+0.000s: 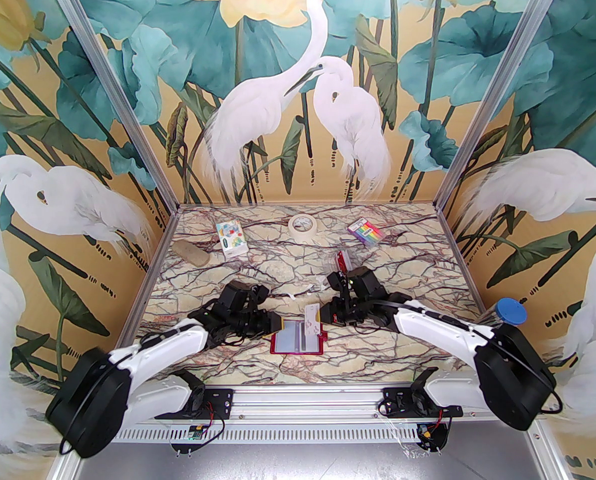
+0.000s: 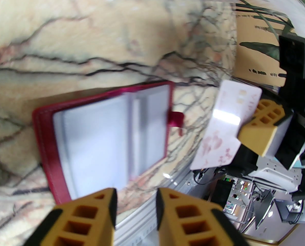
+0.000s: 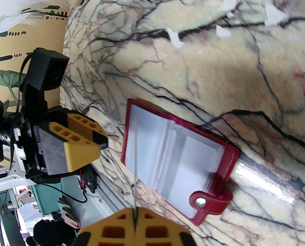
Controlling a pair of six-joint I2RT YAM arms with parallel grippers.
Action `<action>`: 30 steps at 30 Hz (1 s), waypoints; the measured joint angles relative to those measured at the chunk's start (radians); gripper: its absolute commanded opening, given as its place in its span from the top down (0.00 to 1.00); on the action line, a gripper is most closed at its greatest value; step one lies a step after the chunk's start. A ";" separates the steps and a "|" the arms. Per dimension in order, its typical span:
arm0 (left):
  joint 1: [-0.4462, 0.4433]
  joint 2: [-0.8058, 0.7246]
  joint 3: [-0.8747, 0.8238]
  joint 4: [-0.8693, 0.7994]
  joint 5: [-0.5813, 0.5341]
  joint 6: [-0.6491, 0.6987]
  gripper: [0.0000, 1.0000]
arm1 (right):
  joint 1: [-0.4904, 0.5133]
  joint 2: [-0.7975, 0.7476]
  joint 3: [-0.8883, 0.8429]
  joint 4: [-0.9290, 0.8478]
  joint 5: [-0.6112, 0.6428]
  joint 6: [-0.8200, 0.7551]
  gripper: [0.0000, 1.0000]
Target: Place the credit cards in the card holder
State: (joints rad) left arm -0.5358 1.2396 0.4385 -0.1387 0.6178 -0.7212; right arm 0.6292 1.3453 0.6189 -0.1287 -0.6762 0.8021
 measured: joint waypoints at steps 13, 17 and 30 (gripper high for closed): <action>0.000 0.070 -0.011 0.034 -0.023 0.012 0.72 | 0.056 0.147 -0.005 0.138 0.011 0.041 1.00; 0.000 0.070 -0.011 0.034 -0.029 0.016 0.72 | 0.064 0.161 -0.005 0.151 0.021 0.044 1.00; 0.000 0.087 -0.011 0.034 -0.029 0.019 0.72 | 0.088 0.194 -0.005 0.172 0.027 0.063 1.00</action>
State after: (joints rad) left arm -0.5358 1.3262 0.4271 -0.1051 0.5884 -0.7017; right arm 0.7170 1.5391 0.6140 0.0433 -0.6495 0.8654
